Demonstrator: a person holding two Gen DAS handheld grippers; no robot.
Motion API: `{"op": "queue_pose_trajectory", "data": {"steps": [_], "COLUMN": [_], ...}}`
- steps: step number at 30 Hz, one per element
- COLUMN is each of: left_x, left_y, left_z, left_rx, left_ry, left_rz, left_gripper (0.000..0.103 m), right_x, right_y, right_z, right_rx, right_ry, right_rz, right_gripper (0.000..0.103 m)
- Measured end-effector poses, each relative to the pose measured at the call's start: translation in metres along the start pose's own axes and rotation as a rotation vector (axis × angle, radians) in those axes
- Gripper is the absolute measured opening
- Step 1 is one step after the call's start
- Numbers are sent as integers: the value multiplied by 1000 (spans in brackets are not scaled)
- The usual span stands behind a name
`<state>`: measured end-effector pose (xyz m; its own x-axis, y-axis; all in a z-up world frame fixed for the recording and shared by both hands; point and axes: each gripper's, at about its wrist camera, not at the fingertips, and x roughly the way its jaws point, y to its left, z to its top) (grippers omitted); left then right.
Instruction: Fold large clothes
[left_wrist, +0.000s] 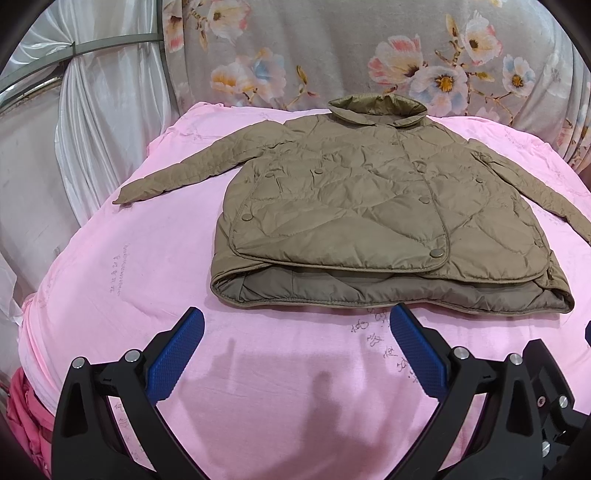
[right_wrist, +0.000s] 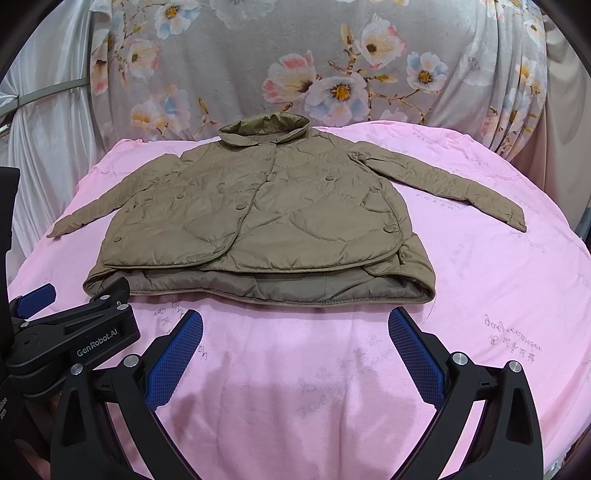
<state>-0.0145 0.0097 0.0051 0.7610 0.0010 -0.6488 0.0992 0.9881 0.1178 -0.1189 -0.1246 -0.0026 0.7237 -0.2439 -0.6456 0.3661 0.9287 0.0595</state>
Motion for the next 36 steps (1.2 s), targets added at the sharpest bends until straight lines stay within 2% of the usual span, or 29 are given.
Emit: {"op": "queue_pose_trajectory", "data": {"steps": [7,12,15,21,24,27,30,33,36], "left_x": [10,27,39,66,76,90,103,114,124], "left_y": [2,12,20,37,42,44,51,59,66], "left_z": [6,23,36,62,72,80,85,89,93], "left_rx": [-15,-46,-56,-112,-117,-108,-126,-148,-166], "left_ry": [17,30,34,19,-10,-3,19,41,67], "left_rz": [-12,-23,-41,-35,4,34,42,49,61], "left_gripper": [98,98,98,98,98,98,98,98,98], "right_x": [13,39,51,96,123,154,176,182,193], "right_y": [-11,-76,-125,-230,-278,-318,-347,-357,-373], "right_z": [0,30,48,77,84,85,82,91,98], "right_rx": [37,177,276,506,616,741,861,870,913], "right_ry": [17,21,-10,-14,-9,24,32,-16,-35], "right_rz": [-1,-35,-54,-87,-105,-99,-65,-85,-92], "right_gripper": [98,98,98,98,98,97,95,94,84]}}
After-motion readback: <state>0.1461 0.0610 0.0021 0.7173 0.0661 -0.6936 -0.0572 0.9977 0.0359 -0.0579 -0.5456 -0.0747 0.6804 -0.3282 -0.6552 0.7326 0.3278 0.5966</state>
